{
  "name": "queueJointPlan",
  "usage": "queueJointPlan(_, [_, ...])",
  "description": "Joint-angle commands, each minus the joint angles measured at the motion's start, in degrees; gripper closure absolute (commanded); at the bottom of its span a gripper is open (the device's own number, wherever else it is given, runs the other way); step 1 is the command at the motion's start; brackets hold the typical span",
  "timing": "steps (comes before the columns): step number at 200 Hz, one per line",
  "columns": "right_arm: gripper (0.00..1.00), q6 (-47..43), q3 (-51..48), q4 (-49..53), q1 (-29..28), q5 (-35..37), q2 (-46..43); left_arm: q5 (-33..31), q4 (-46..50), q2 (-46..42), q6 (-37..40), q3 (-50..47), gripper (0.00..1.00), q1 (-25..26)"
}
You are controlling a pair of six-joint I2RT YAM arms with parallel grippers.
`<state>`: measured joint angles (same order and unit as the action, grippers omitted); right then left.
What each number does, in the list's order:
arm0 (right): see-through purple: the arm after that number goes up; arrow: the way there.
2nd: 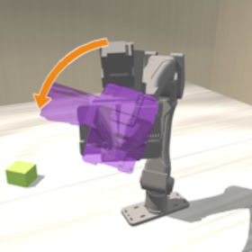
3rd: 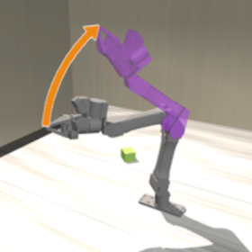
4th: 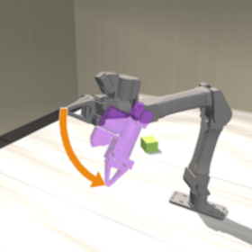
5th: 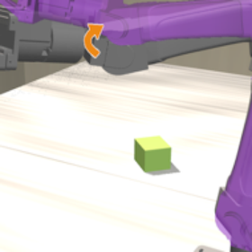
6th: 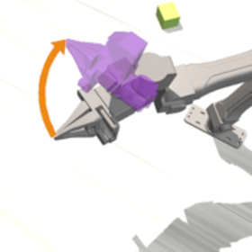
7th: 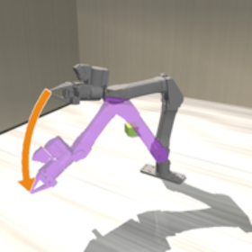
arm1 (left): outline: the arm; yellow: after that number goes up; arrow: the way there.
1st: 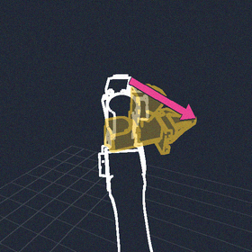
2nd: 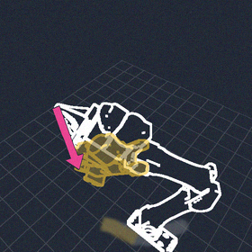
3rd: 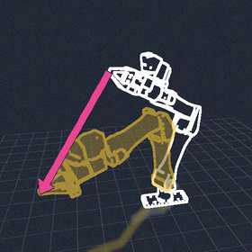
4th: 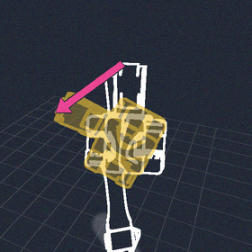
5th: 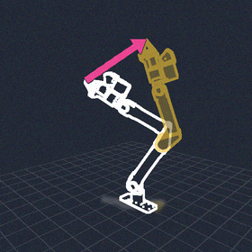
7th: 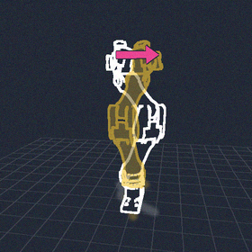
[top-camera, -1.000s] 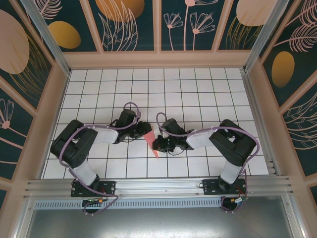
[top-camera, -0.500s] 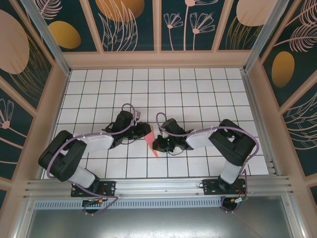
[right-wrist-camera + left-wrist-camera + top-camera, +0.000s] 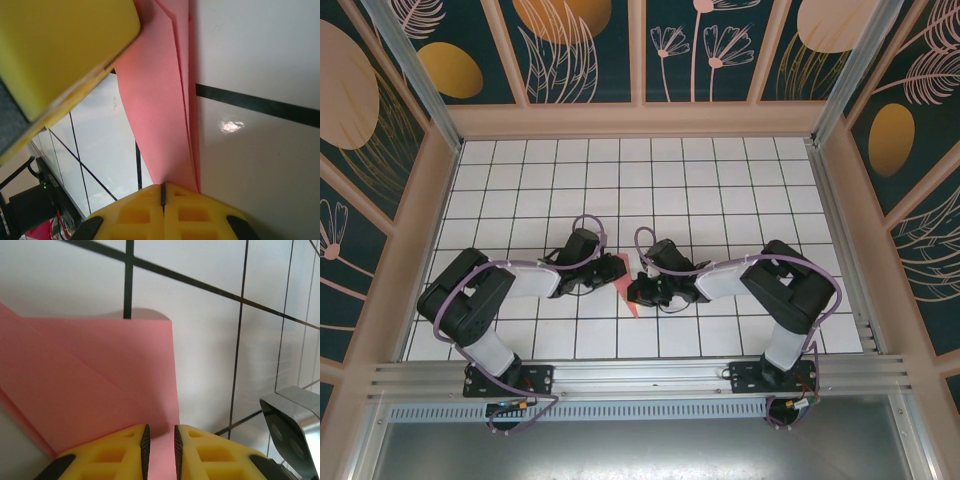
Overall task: Fold a paper plane with a square sheet of paper (pick it up from the middle)
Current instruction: Fold the wing for the fifth time at the center of the table.
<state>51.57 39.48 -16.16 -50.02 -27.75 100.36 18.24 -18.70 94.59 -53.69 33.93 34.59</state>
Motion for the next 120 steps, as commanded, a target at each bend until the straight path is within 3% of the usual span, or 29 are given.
queueJointPlan(1, [0.99,-0.39,-1.86,5.03,-0.61,2.21,3.10,-4.96,3.85,1.21,3.40,1.27,0.74,-1.59])
queueJointPlan(56, [1.00,-1.23,-1.88,5.88,-0.76,2.00,2.64,-0.28,3.52,2.80,6.80,3.69,0.71,-8.35])
queueJointPlan(120, [1.00,0.03,-2.27,4.20,-0.87,1.90,2.85,0.13,8.14,2.81,11.41,7.23,0.68,-13.37])
